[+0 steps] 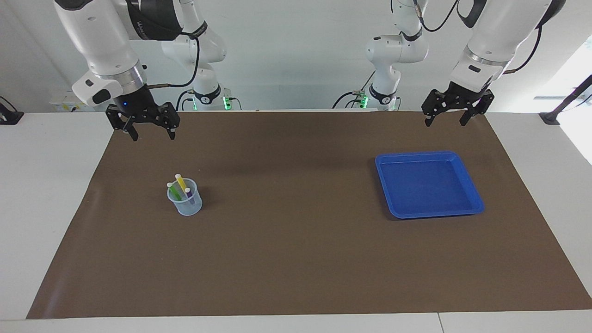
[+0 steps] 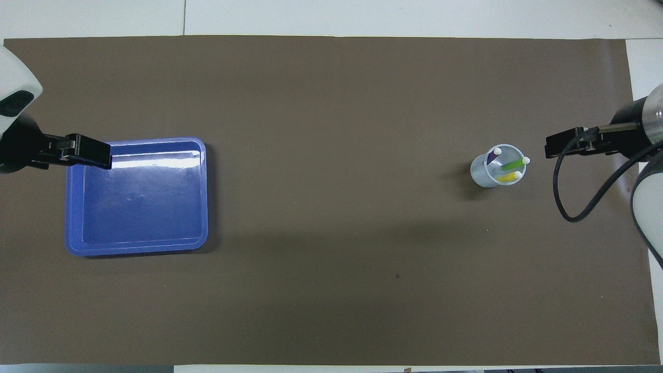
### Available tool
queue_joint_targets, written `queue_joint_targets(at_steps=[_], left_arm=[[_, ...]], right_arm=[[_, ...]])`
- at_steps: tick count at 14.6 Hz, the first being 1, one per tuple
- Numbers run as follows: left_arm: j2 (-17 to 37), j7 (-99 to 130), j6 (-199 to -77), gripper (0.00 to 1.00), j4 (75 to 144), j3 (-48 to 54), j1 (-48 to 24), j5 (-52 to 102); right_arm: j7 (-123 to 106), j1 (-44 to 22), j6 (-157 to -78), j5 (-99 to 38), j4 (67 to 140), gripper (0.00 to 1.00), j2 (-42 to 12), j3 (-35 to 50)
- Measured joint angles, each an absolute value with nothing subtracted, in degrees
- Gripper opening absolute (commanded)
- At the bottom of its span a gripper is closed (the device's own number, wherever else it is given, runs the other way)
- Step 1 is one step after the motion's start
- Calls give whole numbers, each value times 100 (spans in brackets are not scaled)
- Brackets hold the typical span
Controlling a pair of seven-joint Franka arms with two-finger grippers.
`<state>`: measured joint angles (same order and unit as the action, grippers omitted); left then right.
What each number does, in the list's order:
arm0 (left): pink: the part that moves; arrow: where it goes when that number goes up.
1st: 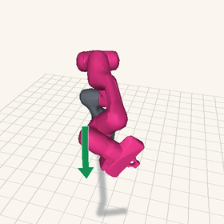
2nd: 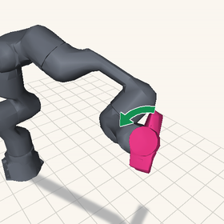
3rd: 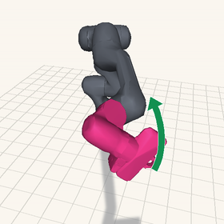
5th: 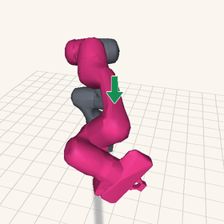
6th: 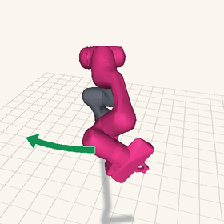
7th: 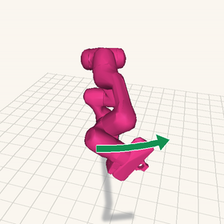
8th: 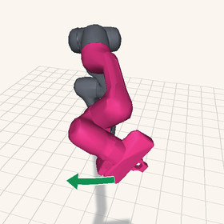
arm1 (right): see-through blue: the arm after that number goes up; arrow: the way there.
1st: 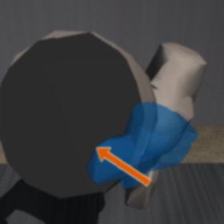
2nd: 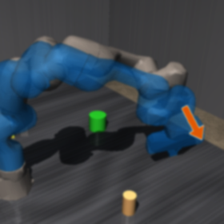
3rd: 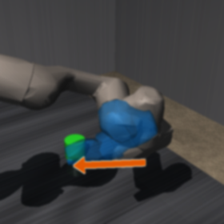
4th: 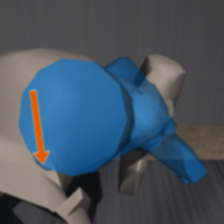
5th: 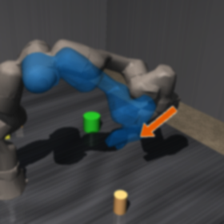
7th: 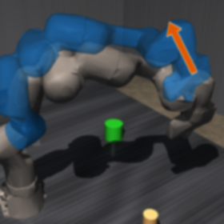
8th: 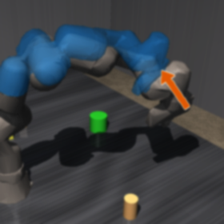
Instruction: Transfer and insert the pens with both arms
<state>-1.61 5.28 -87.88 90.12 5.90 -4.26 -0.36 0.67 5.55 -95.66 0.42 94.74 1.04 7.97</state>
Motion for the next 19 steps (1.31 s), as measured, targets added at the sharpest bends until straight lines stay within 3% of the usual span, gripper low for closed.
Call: queue_joint_targets(at_steps=[10,19], left_arm=[[-175,537,-8686,100,9014,589,-425,-35],[-181,548,-8686,100,9021,577,-419,-35]], right_arm=[[68,461,-9526,42,9417,100,104,812],[98,-75,-9196,42,9420,100,109,2]])
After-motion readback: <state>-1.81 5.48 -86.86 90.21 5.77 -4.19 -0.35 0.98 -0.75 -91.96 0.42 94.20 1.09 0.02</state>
